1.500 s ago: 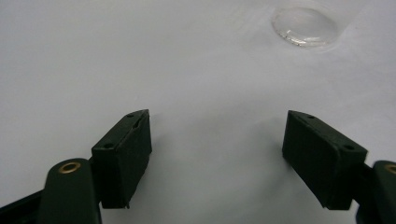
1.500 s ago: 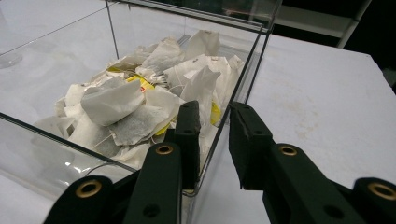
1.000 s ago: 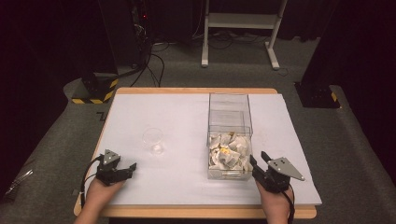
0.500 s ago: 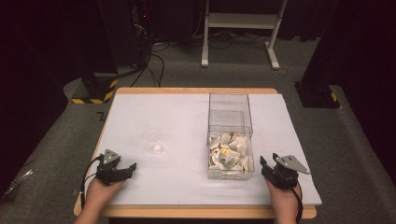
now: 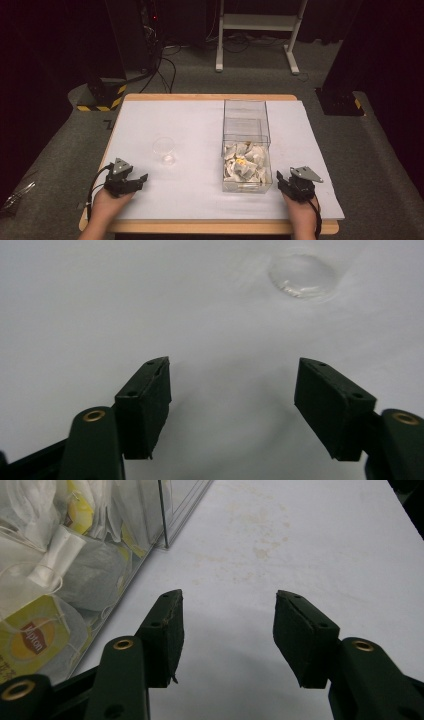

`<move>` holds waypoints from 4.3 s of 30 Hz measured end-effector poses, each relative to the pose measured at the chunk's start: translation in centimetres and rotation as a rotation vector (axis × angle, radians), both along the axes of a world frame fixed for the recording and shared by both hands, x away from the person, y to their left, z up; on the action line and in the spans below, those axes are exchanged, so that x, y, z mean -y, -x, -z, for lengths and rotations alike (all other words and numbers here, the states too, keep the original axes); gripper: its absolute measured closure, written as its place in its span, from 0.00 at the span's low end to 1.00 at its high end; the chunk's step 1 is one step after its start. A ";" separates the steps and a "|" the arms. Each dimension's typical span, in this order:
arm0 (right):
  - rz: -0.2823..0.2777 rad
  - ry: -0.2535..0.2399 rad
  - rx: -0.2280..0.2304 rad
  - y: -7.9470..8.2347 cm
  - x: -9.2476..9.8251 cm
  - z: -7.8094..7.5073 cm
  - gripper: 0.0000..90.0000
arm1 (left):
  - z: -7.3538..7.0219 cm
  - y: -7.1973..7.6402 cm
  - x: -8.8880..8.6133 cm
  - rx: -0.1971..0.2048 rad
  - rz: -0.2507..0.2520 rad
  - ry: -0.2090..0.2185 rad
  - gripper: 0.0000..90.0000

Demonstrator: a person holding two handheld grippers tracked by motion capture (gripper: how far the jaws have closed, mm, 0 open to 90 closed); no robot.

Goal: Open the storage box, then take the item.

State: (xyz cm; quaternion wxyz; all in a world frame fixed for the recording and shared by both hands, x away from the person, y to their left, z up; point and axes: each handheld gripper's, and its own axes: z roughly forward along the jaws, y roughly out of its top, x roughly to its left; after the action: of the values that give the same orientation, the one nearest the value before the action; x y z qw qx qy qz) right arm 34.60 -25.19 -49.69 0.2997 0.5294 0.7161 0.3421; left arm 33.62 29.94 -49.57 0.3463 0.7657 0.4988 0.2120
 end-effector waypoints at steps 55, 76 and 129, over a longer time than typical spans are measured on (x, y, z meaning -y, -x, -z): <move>-0.031 0.013 -0.108 -1.1 -0.2 0.6 0.44 | -5.1 1.4 9.5 0.109 0.251 0.149 0.46; -0.021 0.012 -0.113 -1.0 -0.3 0.6 0.43 | -7.2 0.1 14.5 0.125 0.353 0.166 0.46; -0.045 0.006 -0.113 -1.0 -0.2 0.6 0.44 | -7.3 -2.5 28.4 0.078 0.508 0.044 0.64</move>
State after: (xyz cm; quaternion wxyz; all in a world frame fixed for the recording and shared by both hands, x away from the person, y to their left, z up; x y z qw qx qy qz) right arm 35.63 -24.96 -50.30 0.2527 0.5307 0.7447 0.3162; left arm 36.11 1.57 -42.25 0.4241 0.8500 0.2810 0.1365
